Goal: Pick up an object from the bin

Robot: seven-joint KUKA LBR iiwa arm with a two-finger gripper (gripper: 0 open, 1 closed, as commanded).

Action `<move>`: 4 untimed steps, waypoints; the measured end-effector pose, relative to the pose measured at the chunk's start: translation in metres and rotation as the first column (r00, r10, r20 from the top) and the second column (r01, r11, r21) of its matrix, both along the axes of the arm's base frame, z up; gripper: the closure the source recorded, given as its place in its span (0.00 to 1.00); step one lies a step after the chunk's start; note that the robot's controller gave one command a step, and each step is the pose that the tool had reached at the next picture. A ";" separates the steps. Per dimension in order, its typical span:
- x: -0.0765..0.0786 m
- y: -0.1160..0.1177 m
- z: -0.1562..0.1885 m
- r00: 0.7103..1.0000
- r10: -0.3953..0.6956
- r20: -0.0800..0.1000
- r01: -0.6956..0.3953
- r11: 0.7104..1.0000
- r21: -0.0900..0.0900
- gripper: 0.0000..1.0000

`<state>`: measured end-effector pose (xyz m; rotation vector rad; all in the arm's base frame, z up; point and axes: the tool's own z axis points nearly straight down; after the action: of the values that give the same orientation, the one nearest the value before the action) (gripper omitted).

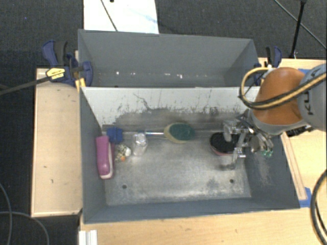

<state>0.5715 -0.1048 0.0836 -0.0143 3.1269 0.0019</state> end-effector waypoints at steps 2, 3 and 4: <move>-0.024 -0.012 -0.006 0.999 0.035 0.014 -0.035 0.999 -0.006 0.00; 0.005 -0.014 -0.008 0.997 0.073 0.004 -0.072 0.997 -0.006 0.00; 0.003 -0.014 -0.008 0.997 0.071 -0.006 -0.071 0.997 -0.005 1.00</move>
Offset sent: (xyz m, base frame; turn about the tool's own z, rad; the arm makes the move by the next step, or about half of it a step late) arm -0.0183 -0.0006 -0.0136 -0.0398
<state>0.5741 -0.1190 0.0754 -0.1251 3.1301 -0.0060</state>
